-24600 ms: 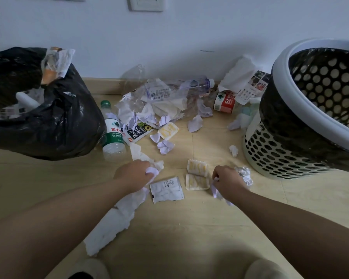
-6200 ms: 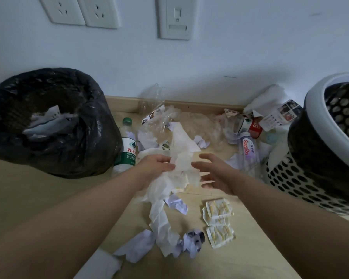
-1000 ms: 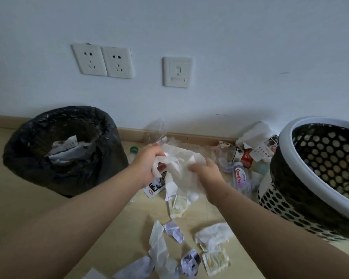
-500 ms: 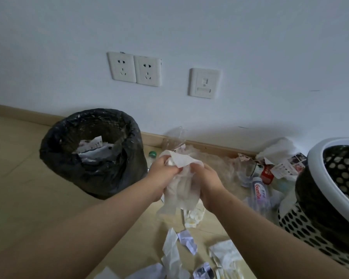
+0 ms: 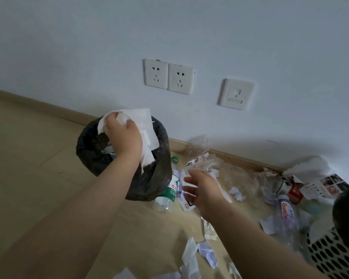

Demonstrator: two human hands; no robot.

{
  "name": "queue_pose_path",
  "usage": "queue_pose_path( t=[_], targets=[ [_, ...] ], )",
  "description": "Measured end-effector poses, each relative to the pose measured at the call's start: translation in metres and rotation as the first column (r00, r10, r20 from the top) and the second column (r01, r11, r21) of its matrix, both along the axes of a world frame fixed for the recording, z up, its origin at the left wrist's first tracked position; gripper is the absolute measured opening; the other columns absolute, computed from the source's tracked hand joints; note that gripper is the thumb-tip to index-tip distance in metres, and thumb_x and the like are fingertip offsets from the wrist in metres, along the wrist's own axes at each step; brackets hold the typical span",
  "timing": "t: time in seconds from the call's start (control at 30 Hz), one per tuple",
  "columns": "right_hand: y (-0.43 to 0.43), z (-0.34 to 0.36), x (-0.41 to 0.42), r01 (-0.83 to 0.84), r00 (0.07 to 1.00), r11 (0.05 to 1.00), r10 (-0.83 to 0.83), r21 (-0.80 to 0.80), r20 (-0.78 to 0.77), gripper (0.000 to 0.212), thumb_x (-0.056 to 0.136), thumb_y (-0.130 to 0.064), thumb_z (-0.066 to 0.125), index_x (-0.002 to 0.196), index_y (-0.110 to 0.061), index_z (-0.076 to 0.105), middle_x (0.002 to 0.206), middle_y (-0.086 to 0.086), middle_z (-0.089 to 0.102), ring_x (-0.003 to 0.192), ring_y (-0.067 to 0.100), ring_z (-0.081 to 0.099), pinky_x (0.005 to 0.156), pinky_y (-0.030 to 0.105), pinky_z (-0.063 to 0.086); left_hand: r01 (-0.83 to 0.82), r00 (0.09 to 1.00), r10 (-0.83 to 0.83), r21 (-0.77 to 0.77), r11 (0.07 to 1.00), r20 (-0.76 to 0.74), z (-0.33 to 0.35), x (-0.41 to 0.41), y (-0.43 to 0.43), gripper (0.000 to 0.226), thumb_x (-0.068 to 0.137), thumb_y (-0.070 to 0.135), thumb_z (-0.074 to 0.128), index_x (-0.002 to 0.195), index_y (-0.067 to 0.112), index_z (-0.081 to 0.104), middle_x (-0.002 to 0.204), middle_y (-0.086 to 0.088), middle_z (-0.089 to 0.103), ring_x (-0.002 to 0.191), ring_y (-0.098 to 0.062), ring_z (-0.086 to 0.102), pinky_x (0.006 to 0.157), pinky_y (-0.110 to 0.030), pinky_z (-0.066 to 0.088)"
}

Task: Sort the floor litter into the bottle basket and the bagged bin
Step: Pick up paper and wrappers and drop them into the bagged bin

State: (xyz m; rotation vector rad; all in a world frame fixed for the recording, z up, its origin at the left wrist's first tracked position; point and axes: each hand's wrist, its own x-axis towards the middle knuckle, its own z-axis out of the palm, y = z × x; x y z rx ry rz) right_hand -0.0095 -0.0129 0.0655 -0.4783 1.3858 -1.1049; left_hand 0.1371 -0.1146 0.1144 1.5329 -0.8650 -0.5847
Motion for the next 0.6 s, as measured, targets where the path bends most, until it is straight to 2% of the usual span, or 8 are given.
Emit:
queue_pose_path(
  t=[0.07,0.1,0.17,0.23,0.3,0.4,0.47,0.6],
  targets=[
    [-0.004,0.003,0.014,-0.031,0.999,0.999,0.031,-0.014,0.021,0.007,0.095,-0.016,0.051,0.089,-0.015,0.055,0.085,0.007,0.056,0.069,0.019,0.054,0.062,0.028,0.047,0.032,0.994,-0.051,0.187,0.982,0.094,-0.011,0.008,-0.002,0.045,0.095,0.015,0.045,0.139,0.014,0.034,0.146,-0.013,0.029,0.126,-0.031,0.04,0.1,-0.036,0.037],
    [-0.005,0.003,0.018,-0.042,0.999,0.999,0.043,-0.02,0.03,0.006,0.095,-0.015,0.051,0.091,-0.013,0.055,0.082,0.006,0.055,0.067,0.018,0.053,0.062,0.028,0.046,0.086,0.968,-0.156,0.325,0.942,0.195,-0.018,0.01,0.0,0.051,0.095,0.019,0.047,0.143,0.016,0.03,0.148,-0.013,0.023,0.13,-0.033,0.035,0.103,-0.041,0.035],
    [-0.006,0.002,0.027,-0.065,0.997,0.998,0.066,-0.019,0.034,0.004,0.094,-0.016,0.051,0.093,-0.013,0.055,0.081,0.005,0.055,0.067,0.018,0.052,0.062,0.028,0.045,0.131,0.774,-0.425,0.539,0.832,0.469,-0.036,0.014,0.007,0.059,0.095,0.036,0.047,0.146,0.022,0.021,0.152,-0.012,0.013,0.136,-0.036,0.023,0.107,-0.047,0.03],
    [-0.006,-0.003,0.031,-0.08,0.997,0.997,0.08,0.006,0.014,0.004,0.094,-0.017,0.052,0.093,-0.015,0.055,0.085,0.006,0.056,0.069,0.018,0.053,0.063,0.028,0.047,0.121,0.49,-0.496,0.508,0.853,0.717,-0.05,0.018,0.012,0.061,0.093,0.048,0.043,0.146,0.028,0.02,0.155,-0.007,0.008,0.14,-0.034,0.014,0.109,-0.051,0.023],
    [-0.006,-0.009,0.03,-0.069,0.998,0.997,0.07,0.039,-0.005,0.004,0.094,-0.017,0.052,0.092,-0.016,0.056,0.085,0.006,0.056,0.069,0.018,0.055,0.061,0.027,0.048,0.146,0.335,-0.398,0.371,0.917,0.854,-0.056,0.021,0.015,0.057,0.093,0.048,0.044,0.143,0.026,0.031,0.154,-0.007,0.016,0.14,-0.034,0.017,0.108,-0.052,0.024],
    [-0.004,-0.017,0.024,-0.031,0.999,0.995,0.033,0.094,-0.02,0.009,0.094,-0.016,0.052,0.102,-0.014,0.055,0.092,0.009,0.058,0.071,0.019,0.055,0.06,0.027,0.047,0.214,0.287,-0.235,0.177,0.961,0.929,-0.058,0.02,0.018,0.042,0.091,0.037,0.052,0.128,0.016,0.052,0.138,-0.014,0.043,0.125,-0.035,0.041,0.096,-0.048,0.039],
    [-0.003,-0.021,0.019,-0.013,0.999,0.992,0.018,0.125,-0.043,0.013,0.094,-0.017,0.051,0.106,-0.012,0.053,0.099,0.012,0.06,0.073,0.019,0.055,0.058,0.027,0.046,0.218,0.279,-0.36,0.307,0.926,0.89,-0.056,0.019,0.02,0.042,0.095,0.042,0.044,0.127,0.015,0.05,0.133,-0.013,0.046,0.121,-0.031,0.044,0.095,-0.043,0.039],
    [0.002,-0.023,0.011,-0.016,0.998,0.99,0.025,0.141,-0.064,0.004,0.094,-0.015,0.05,0.095,-0.013,0.053,0.085,0.009,0.057,0.064,0.017,0.051,0.058,0.026,0.045,0.195,0.154,-0.699,0.672,0.714,0.698,-0.056,0.02,0.017,0.062,0.089,0.061,0.038,0.137,0.022,0.038,0.141,-0.003,0.045,0.121,-0.026,0.049,0.088,-0.038,0.042]
  ],
)
